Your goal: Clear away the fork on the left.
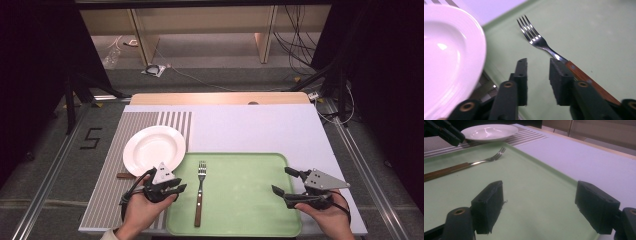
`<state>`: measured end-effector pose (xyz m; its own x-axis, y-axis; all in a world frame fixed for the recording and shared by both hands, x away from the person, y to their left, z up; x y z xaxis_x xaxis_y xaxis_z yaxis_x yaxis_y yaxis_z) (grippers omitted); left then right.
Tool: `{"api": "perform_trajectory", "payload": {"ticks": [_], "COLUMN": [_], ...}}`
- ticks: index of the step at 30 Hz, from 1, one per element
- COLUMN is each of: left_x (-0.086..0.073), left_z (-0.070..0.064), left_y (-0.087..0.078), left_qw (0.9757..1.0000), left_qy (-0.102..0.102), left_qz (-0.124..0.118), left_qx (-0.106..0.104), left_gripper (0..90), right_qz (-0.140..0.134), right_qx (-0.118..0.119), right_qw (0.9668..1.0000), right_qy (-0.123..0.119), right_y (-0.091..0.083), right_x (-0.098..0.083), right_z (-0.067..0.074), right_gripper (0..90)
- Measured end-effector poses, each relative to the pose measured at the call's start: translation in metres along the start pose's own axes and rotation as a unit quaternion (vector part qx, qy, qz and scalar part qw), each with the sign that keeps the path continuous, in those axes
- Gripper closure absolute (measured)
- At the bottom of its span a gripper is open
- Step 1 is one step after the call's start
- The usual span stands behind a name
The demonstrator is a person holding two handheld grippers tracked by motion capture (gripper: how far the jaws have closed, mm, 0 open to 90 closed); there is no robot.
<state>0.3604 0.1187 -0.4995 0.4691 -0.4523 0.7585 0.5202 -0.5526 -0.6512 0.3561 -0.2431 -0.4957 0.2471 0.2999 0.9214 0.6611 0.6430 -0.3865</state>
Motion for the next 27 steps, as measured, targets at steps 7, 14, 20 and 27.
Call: {"api": "perform_trajectory", "payload": {"ticks": [7, 14, 20, 27], "left_x": [0.001, 0.001, -0.002, -0.009], "left_z": [0.015, 0.029, 0.037, 0.046], "left_y": [-0.007, -0.016, -0.020, -0.022], "left_qw": [0.9984, 0.9945, 0.9918, 0.9902], "left_qy": [-0.019, -0.035, -0.041, -0.053], "left_qz": [-0.051, -0.092, -0.107, -0.114], "left_qx": [0.015, 0.034, 0.056, 0.060], "left_gripper": [48.5, 21.6, 5.7, 0.0], "right_qz": [-0.004, -0.004, 0.000, -0.001], "right_qx": [0.002, 0.002, -0.001, 0.001], "right_qw": [1.0000, 1.0000, 1.0000, 1.0000], "right_qy": [0.001, 0.001, 0.000, 0.001], "right_y": [0.001, 0.001, 0.000, 0.000], "right_x": [0.000, 0.000, 0.000, 0.000], "right_z": [0.000, 0.000, -0.001, -0.001], "right_gripper": [23.8, 23.8, 23.9, 23.8]}}
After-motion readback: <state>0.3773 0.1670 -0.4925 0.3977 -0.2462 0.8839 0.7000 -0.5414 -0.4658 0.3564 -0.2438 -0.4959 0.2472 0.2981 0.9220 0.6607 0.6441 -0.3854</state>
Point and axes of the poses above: each handheld gripper's, and its own axes: y roughly forward along the jaws, x roughly out of its top, z roughly to its left, the point moved 7 cm from there along y, roughly forward along the jaws, and after that the axes turned 3 degrees about -x, right-handed, at the moved point
